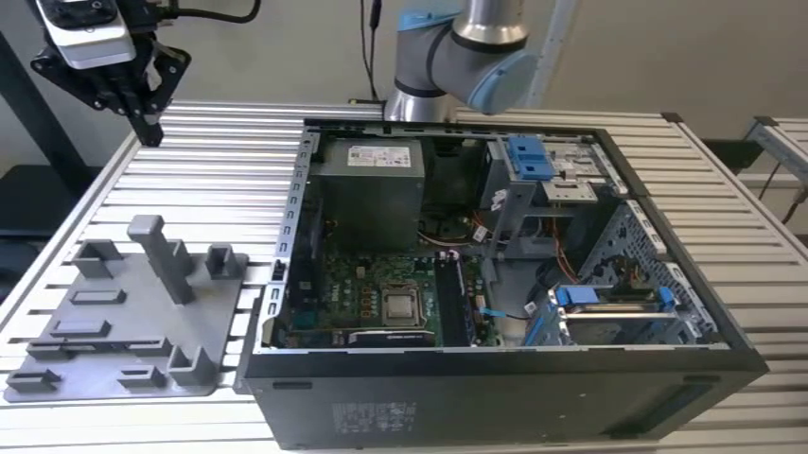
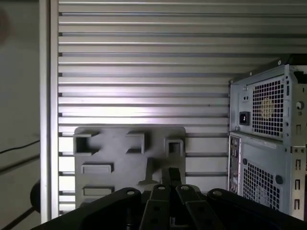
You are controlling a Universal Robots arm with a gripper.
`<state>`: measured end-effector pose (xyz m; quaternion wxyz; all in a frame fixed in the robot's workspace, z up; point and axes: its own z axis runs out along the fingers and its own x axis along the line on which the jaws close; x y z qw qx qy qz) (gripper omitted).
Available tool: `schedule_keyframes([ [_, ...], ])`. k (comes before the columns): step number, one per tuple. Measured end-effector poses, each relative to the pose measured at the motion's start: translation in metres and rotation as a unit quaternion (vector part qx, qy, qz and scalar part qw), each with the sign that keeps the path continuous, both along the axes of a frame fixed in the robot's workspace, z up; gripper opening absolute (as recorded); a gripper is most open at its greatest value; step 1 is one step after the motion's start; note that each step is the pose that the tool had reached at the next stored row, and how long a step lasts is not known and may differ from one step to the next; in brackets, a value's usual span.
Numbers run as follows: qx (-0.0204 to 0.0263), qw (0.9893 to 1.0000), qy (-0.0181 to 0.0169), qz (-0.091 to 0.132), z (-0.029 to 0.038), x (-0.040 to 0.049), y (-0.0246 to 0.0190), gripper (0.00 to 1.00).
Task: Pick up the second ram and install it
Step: 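Reach for the second ram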
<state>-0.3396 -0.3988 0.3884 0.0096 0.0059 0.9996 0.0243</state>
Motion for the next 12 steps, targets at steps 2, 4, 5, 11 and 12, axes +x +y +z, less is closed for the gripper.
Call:
schedule_keyframes([
  [2, 0.0000, 1.0000, 0.0000, 0.001, -0.0002, -0.0044, 0.0000, 0.11],
  [4, 0.0000, 1.0000, 0.0000, 0.003, -0.0005, -0.0089, 0.0000, 0.11],
  [5, 0.0000, 1.0000, 0.0000, 0.005, -0.0006, -0.0112, 0.0000, 0.11],
  [11, 0.0000, 0.9999, 0.0000, 0.013, -0.0015, -0.0238, 0.0000, 0.11],
  [12, 0.0000, 0.9999, 0.0000, 0.015, -0.0016, -0.0256, 0.0000, 0.11],
])
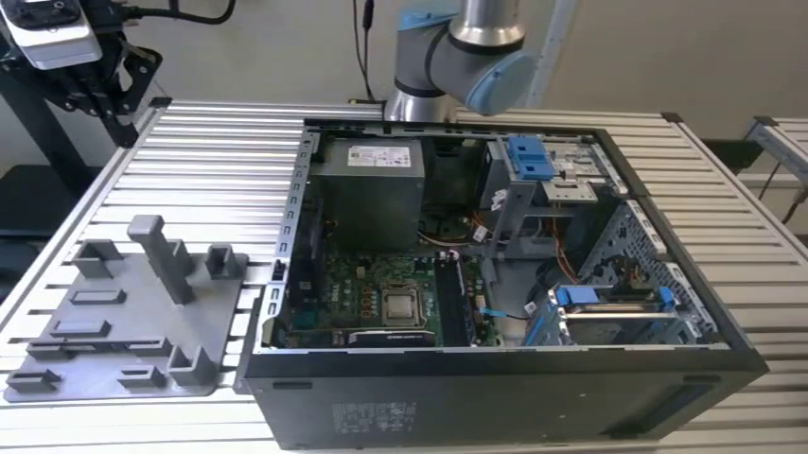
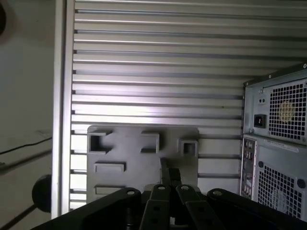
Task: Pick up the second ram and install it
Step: 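Reach for the second ram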
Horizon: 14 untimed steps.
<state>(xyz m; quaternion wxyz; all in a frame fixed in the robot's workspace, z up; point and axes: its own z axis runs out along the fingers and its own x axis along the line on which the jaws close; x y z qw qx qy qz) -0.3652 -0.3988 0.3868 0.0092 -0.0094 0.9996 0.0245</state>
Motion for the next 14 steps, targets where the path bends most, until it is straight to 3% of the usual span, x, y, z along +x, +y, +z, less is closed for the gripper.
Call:
schedule_keyframes([
  [14, 0.0000, 0.9999, 0.0000, 0.015, -0.0007, -0.0274, 0.0001, 0.11],
])
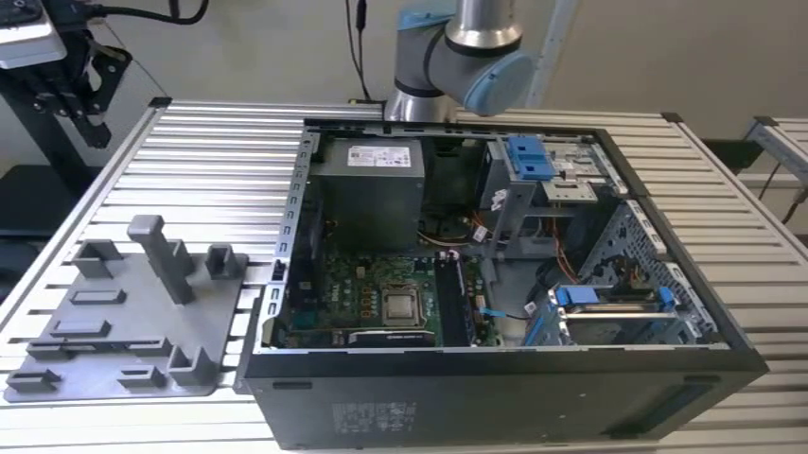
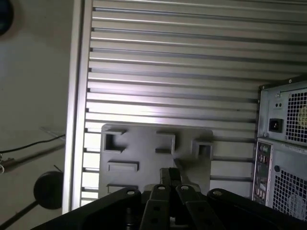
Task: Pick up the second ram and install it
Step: 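Reach for the second ram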
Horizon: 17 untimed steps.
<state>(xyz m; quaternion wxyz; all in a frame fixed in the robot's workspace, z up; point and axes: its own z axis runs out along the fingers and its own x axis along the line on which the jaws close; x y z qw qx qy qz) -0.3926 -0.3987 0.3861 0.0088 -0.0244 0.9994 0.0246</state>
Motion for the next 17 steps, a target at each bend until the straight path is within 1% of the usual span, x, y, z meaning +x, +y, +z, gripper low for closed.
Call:
schedule_keyframes([
  [8, 0.0000, 1.0000, 0.0000, 0.004, -0.0002, -0.0162, 0.0001, 0.11],
  [17, 0.0000, 1.0000, 0.0000, 0.006, -0.0004, -0.0320, 0.0001, 0.11],
])
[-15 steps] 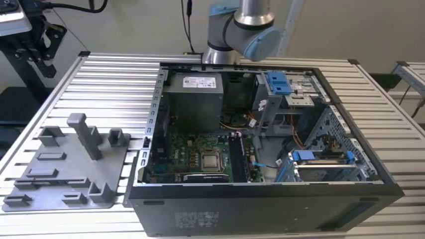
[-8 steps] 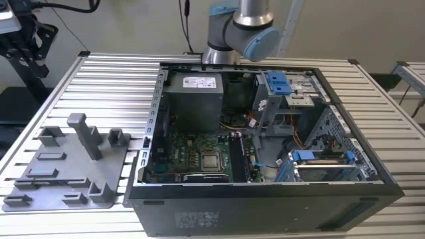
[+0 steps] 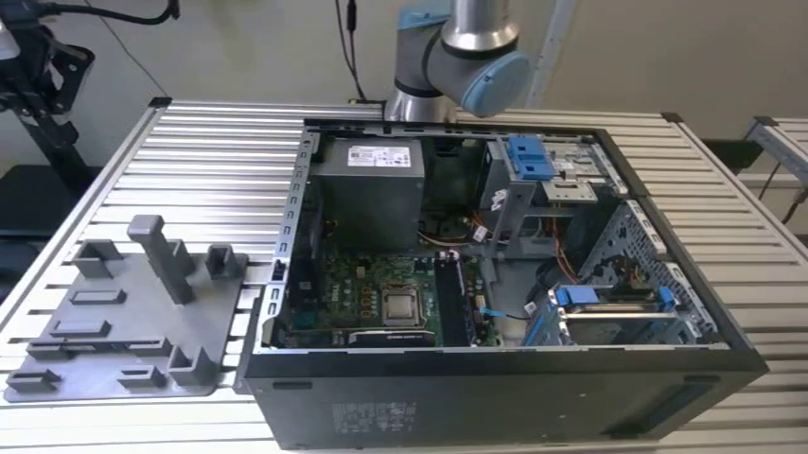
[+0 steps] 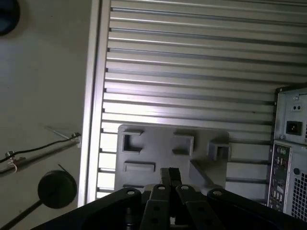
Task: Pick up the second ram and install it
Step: 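Reach for the second ram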
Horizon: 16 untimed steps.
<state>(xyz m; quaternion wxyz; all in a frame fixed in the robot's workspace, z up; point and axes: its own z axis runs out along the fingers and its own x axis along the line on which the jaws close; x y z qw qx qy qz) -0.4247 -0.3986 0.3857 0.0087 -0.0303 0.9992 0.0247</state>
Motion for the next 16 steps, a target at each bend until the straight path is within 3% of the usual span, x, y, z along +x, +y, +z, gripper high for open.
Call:
schedule_keyframes([
  [6, 0.0000, 1.0000, 0.0000, 0.001, -0.0001, -0.0101, 0.0000, 0.11],
  [12, 0.0000, 1.0000, 0.0000, 0.001, -0.0001, -0.0109, -0.0002, 0.11],
  [16, 0.0000, 1.0000, 0.0001, 0.001, -0.0003, -0.0109, -0.0038, 0.11],
])
